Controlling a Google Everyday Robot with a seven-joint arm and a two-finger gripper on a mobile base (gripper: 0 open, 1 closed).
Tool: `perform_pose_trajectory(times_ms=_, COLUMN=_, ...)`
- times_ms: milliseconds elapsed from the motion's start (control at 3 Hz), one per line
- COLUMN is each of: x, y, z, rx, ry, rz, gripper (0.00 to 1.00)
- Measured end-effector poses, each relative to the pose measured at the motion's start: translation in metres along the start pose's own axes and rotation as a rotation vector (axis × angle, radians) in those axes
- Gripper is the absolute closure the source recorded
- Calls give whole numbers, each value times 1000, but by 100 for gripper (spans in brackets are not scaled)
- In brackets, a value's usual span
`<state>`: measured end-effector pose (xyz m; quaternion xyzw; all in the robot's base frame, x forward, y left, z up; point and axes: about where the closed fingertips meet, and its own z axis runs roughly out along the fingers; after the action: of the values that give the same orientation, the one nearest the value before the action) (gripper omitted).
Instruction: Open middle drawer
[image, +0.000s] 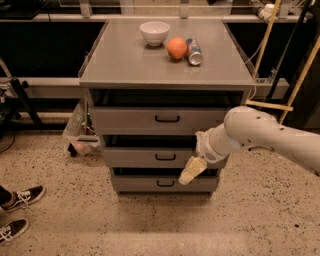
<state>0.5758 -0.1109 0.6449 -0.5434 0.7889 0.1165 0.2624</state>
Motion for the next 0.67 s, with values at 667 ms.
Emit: perform_pose_trajectory(times_ms=667, x=45, y=-3, z=68, rx=150, ry=200, rz=-60, gripper=0)
